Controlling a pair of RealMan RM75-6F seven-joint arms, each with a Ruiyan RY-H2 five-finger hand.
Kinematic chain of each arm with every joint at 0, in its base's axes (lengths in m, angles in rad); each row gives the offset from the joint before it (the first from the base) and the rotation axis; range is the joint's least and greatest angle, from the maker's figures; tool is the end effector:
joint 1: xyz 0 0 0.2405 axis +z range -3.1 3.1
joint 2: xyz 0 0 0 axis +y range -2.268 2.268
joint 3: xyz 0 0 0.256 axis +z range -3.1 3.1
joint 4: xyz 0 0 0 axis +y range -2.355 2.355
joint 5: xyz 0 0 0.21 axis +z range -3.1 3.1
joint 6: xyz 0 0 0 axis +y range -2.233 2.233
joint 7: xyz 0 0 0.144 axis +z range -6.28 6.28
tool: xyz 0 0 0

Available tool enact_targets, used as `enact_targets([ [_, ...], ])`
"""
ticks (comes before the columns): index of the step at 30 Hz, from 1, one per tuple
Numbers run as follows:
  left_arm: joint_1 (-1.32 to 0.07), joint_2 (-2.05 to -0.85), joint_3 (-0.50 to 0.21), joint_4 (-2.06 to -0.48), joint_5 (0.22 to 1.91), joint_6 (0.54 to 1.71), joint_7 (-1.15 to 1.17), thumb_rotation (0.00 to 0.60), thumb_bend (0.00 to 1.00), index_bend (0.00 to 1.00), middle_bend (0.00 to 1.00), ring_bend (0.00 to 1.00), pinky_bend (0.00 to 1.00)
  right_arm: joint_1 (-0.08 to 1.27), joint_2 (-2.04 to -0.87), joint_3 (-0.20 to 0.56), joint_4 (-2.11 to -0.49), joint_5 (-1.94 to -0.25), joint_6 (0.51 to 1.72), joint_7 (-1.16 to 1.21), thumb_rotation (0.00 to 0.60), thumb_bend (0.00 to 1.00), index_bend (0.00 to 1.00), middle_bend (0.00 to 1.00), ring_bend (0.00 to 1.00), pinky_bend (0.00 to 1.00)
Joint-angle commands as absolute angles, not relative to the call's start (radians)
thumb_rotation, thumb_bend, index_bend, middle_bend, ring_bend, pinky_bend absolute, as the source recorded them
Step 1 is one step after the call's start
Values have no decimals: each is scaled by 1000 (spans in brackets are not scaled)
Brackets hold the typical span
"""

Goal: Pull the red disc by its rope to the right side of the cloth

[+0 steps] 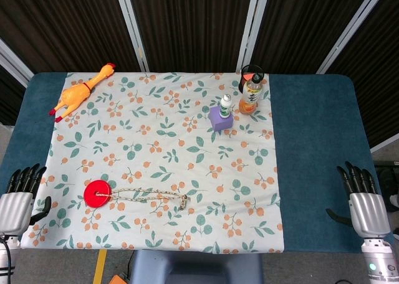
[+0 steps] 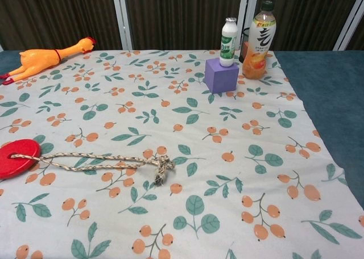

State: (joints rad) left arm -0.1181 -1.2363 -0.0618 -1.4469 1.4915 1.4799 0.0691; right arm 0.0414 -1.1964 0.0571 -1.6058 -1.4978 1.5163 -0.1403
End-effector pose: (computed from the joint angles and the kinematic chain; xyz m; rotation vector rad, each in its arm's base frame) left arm -0.3268 0.1961 0.1383 -1.4151 -0.7943 -0.8422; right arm -0.3108 -0.1686 0.1401 1.3616 -0.8543 0.8420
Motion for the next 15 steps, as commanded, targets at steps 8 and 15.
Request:
enact_targets([
  [8, -113, -1230, -54, -1463, 1495, 1485, 71, 518, 528, 0, 13, 0, 37, 50, -1192, 50, -1618, -1508, 1497, -143, 600, 222, 0, 0, 0, 0],
  [15, -114, -1222, -51, -1470, 1489, 1475, 71, 518, 527, 0, 13, 0, 37, 127, -1165, 53, -1711, -1561, 1408, -215, 600, 222, 0, 0, 0, 0],
])
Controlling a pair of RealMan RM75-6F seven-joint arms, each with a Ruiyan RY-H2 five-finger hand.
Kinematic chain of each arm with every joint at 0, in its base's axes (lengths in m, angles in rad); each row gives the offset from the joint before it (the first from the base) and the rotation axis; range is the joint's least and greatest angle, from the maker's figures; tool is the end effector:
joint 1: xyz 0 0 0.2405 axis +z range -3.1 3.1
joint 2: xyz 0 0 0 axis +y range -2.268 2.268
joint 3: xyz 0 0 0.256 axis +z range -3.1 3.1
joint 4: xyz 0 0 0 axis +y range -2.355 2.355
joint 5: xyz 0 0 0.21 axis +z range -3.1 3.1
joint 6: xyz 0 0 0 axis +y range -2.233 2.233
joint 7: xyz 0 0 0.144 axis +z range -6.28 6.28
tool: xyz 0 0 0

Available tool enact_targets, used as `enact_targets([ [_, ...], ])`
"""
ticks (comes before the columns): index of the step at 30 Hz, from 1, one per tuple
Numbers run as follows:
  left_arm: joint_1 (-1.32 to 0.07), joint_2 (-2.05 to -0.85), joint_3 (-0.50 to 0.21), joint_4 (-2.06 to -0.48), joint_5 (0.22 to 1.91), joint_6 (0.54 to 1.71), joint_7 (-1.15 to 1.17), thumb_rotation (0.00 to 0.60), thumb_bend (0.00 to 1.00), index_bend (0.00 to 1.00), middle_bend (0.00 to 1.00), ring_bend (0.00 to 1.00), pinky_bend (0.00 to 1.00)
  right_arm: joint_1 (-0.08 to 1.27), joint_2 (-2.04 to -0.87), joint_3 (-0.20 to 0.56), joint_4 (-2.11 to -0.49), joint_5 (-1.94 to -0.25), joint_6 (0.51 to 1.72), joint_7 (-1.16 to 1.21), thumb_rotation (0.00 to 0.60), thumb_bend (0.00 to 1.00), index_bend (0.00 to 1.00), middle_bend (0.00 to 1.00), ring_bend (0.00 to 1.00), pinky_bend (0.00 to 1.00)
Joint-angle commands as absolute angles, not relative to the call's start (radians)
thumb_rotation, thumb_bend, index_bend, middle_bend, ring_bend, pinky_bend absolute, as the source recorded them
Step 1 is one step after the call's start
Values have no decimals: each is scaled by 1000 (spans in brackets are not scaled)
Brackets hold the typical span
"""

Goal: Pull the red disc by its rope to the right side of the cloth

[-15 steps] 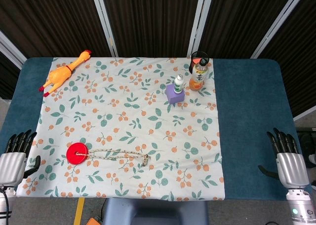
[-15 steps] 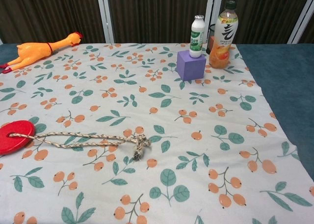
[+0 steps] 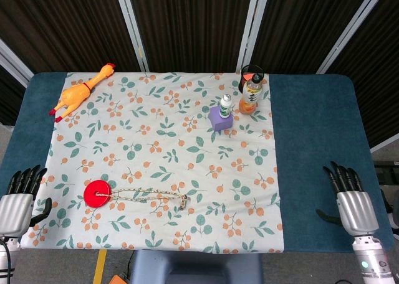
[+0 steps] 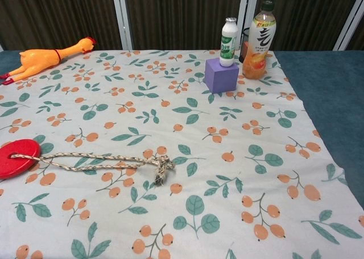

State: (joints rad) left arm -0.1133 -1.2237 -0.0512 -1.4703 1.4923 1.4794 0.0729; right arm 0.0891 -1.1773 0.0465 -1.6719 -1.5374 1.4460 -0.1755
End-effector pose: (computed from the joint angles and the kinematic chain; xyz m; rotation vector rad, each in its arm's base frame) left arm -0.3252 0.1921 0.1384 -1.4208 -0.8093 -0.8378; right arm -0.2892 -0.1797 0.1281 1.4744 -0.8685 0.8655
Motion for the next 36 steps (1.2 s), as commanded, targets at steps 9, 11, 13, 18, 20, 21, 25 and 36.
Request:
enact_targets([
  [9, -99, -1214, -48, -1459, 1475, 1482, 60, 512, 527, 0, 13, 0, 37, 416, -1157, 159, -1889, -1495, 1036, -361, 600, 222, 0, 0, 0, 0],
  [11, -95, -1215, -50, -1453, 1466, 1484, 56, 512, 528, 0, 13, 0, 37, 508, -1185, 193, -1900, -1441, 923, -395, 600, 222, 0, 0, 0, 0],
  [13, -91, -1217, -50, -1450, 1462, 1486, 53, 512, 527, 0, 13, 0, 37, 571, -1215, 214, -1898, -1402, 857, -423, 600, 222, 0, 0, 0, 0],
  [18, -87, -1218, -48, -1446, 1459, 1486, 53, 508, 528, 0, 13, 0, 36, 647, -1257, 234, -1894, -1339, 786, -463, 600, 222, 0, 0, 0, 0],
  [20, -86, -1217, -48, -1444, 1456, 1485, 54, 509, 529, 0, 13, 0, 37, 692, -1284, 240, -1889, -1304, 742, -479, 600, 222, 0, 0, 0, 0],
  [21, -84, -1215, -48, -1442, 1452, 1485, 55, 510, 528, 0, 13, 0, 37, 736, -1310, 242, -1876, -1263, 697, -494, 600, 222, 0, 0, 0, 0],
  [25, -79, -1215, -50, -1434, 1439, 1481, 45, 509, 527, 0, 13, 0, 37, 859, -1375, 234, -1814, -1132, 601, -553, 600, 222, 0, 0, 0, 0],
  [36, -70, -1232, -50, -1396, 1425, 1472, 21, 508, 528, 0, 13, 0, 37, 1049, -1448, 138, -1766, -874, 648, -721, 600, 222, 0, 0, 0, 0],
])
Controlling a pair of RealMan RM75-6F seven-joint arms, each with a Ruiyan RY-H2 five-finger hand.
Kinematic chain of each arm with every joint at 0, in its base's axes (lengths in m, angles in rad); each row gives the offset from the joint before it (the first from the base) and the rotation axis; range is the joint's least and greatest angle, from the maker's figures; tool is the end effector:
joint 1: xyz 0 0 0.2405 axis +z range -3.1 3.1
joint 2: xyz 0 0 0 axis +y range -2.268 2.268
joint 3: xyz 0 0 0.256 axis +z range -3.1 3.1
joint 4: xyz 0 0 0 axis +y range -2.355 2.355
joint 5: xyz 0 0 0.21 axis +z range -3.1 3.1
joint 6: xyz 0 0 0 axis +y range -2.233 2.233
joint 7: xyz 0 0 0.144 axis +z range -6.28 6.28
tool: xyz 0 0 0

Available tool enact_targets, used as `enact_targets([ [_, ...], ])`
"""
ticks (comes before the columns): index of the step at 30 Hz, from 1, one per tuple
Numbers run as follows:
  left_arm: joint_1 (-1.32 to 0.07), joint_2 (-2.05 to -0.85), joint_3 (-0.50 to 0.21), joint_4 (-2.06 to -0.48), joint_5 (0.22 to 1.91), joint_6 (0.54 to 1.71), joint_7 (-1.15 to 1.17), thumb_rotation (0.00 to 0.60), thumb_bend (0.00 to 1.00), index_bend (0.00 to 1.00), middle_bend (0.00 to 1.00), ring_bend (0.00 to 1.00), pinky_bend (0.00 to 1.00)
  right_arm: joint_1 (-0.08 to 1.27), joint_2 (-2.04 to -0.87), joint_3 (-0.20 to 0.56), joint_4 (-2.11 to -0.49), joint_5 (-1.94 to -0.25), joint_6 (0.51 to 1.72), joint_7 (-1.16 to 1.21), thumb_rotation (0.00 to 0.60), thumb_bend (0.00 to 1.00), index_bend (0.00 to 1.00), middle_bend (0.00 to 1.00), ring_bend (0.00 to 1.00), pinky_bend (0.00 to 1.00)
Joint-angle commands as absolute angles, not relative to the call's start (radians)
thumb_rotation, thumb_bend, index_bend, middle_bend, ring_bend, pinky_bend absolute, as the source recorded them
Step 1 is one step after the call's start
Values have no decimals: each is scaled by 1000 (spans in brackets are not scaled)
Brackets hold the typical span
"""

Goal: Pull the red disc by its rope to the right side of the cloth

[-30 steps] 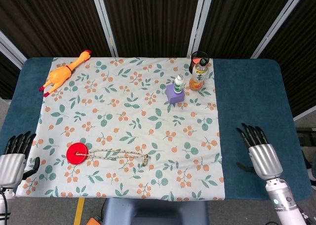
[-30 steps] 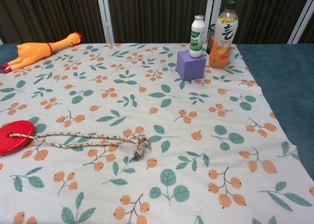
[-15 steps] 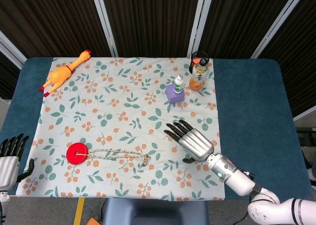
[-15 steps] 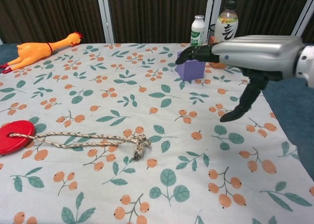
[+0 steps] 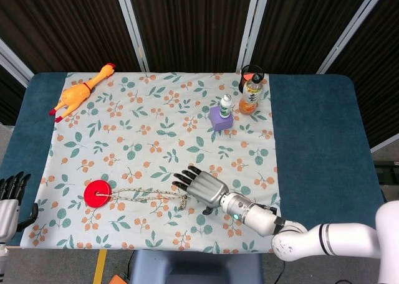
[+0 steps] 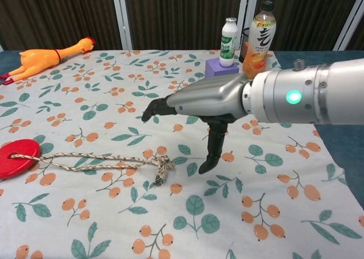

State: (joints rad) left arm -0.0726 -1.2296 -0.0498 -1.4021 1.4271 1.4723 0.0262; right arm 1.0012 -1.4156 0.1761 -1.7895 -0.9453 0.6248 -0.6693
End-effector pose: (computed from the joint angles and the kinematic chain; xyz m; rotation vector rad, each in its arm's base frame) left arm -0.3541 0.1786 0.1474 -1.3429 -0.8533 -0.7601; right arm -0.0451 -0.3022 -0.0323 2.4579 -0.6838 0.7501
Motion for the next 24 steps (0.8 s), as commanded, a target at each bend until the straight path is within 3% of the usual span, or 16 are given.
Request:
enact_targets([
  [1, -69, -1233, -49, -1392, 1424, 1472, 18, 507, 528, 0, 13, 0, 37, 1061, -1455, 129, -1762, -856, 656, -731, 600, 222, 0, 0, 0, 0],
  [10, -62, -1234, -53, -1366, 1418, 1473, -7, 505, 528, 0, 13, 0, 36, 1148, -1515, 65, -1714, -727, 703, -774, 600, 224, 13, 0, 0, 0],
  [24, -55, -1244, -56, -1333, 1412, 1468, -35, 506, 528, 0, 13, 0, 36, 1189, -1567, 23, -1666, -730, 717, -709, 600, 224, 223, 0, 0, 0],
])
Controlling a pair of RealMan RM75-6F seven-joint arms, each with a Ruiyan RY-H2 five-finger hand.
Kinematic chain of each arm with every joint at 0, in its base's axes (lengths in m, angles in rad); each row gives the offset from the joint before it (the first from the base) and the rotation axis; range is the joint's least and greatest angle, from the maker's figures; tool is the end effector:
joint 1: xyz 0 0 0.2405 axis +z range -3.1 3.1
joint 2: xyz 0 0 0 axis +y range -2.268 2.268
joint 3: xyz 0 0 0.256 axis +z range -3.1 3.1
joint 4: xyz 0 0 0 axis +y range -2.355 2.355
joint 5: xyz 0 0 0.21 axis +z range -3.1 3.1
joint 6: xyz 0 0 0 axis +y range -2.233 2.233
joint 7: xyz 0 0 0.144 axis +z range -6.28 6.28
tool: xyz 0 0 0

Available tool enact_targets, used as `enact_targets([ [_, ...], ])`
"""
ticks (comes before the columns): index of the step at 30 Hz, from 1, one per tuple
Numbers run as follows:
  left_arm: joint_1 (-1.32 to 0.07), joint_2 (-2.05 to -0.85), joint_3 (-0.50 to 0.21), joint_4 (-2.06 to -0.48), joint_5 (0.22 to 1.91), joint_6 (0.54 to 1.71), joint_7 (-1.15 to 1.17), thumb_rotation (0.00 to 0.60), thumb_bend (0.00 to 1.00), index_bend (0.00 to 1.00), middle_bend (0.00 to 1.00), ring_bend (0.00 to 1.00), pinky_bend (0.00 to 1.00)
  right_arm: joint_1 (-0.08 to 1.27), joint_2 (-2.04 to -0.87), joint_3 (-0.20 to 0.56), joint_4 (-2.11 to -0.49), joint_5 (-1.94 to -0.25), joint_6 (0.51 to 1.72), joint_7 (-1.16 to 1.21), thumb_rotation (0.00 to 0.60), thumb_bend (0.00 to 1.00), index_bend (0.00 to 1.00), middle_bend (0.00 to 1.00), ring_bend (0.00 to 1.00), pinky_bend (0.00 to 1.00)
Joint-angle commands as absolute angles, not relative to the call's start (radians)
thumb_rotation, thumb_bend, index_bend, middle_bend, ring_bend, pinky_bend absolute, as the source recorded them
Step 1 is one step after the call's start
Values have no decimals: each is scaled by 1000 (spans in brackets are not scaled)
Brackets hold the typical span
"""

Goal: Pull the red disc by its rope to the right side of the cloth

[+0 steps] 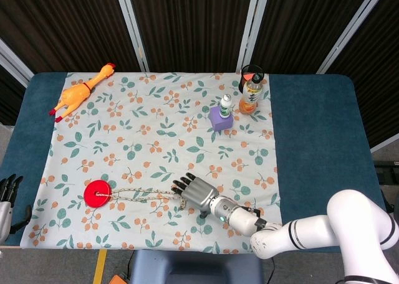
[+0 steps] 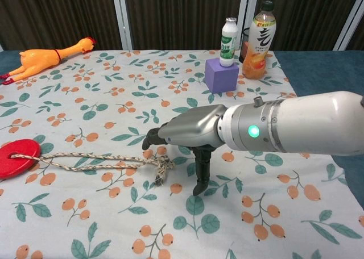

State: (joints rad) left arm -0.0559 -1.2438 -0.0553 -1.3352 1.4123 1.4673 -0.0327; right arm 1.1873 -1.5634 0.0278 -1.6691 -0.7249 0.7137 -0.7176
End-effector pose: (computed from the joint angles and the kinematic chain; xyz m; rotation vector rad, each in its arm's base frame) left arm -0.3697 0.1739 0.1523 -1.3079 -0.8698 -0.7482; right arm -0.0449 -0.3025 -0.0797 2.4817 -0.6872 0.5854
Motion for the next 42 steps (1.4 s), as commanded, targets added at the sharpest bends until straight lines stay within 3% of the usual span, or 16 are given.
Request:
enact_targets([
  [1, -54, -1244, -56, -1332, 1411, 1468, -36, 505, 529, 0, 13, 0, 36, 1189, -1568, 22, -1665, -731, 717, -704, 600, 224, 233, 0, 0, 0],
  [6, -50, -1243, -55, -1330, 1411, 1468, -41, 502, 529, 0, 13, 0, 36, 1196, -1570, 14, -1666, -736, 714, -680, 600, 236, 328, 0, 0, 0],
  [15, -47, -1245, -55, -1326, 1411, 1466, -45, 508, 528, 0, 13, 0, 36, 1209, -1573, -7, -1658, -731, 728, -673, 600, 247, 412, 0, 0, 0],
  [22, -46, -1248, -54, -1319, 1409, 1460, -51, 504, 528, 0, 14, 0, 37, 1224, -1573, -19, -1647, -711, 715, -663, 600, 304, 581, 0, 0, 0],
  [30, -47, -1255, -56, -1304, 1407, 1453, -64, 502, 528, 0, 13, 0, 36, 1229, -1576, -16, -1636, -697, 720, -634, 600, 446, 835, 0, 0, 0],
  [35, -47, -1256, -57, -1296, 1408, 1452, -74, 505, 528, 0, 13, 0, 36, 1219, -1558, -6, -1645, -722, 739, -609, 600, 661, 981, 22, 0, 0],
  [42, -46, -1254, -56, -1300, 1419, 1458, -86, 507, 528, 0, 13, 0, 36, 1156, -1487, -32, -1704, -809, 812, -573, 600, 799, 1000, 48, 0, 0],
])
